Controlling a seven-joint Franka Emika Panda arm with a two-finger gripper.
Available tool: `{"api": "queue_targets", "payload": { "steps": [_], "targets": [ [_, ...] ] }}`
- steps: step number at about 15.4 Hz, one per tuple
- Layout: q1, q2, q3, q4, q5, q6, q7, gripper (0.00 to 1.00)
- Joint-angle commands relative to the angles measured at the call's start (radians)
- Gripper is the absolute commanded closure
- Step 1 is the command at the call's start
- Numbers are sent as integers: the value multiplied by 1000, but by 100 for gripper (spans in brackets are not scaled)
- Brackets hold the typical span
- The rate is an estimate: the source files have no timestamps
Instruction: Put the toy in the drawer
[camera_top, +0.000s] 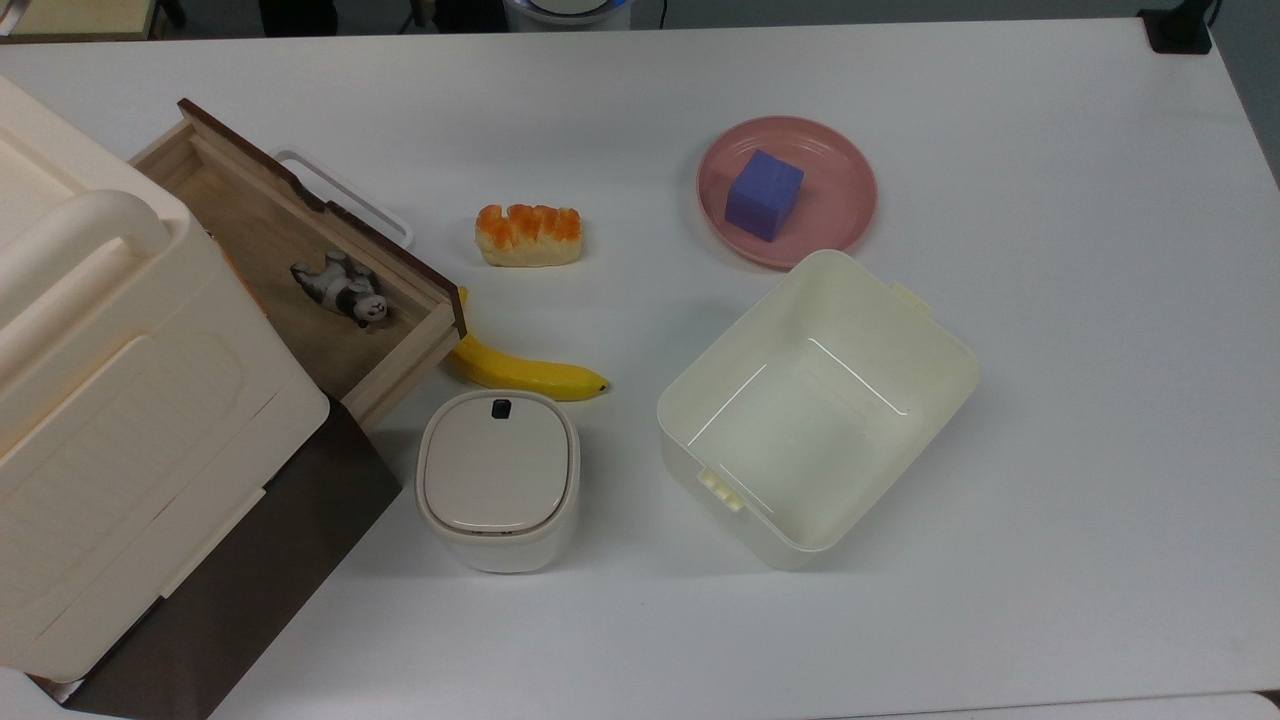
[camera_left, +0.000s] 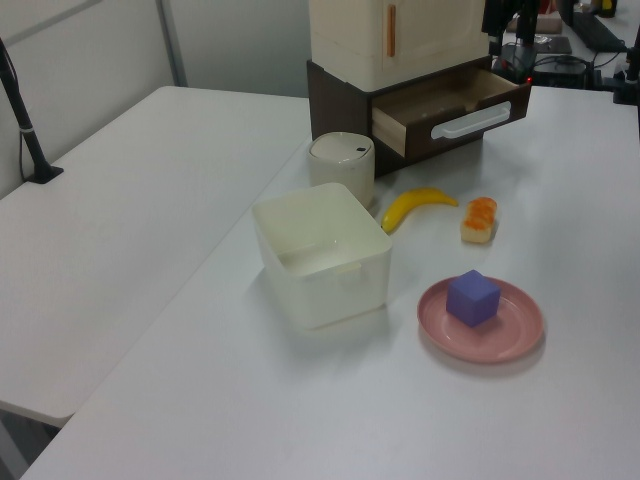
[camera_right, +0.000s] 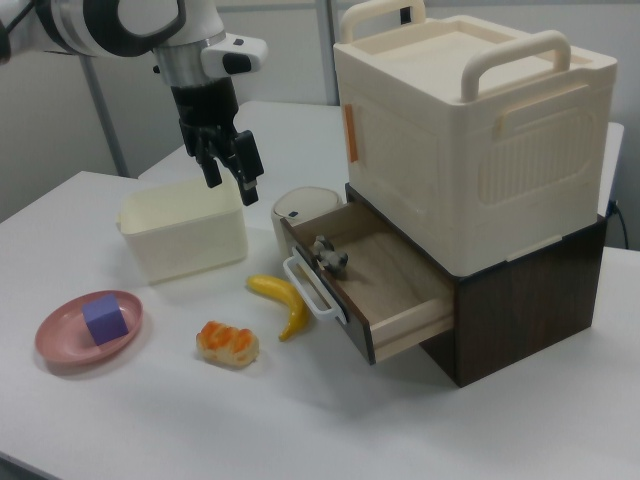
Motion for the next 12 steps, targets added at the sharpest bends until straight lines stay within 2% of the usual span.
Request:
{"api": "queue_targets", "payload": {
  "steps": [1,5,8,12],
  "targets": [
    [80,-7,-65,-24,6,112,9,0],
    [82,-7,-39,-44,19,108,-97,0],
    [74,5,33,-52,25,111,-102,0],
    [71,1,38,-52,41,106,-100,0]
  ]
}}
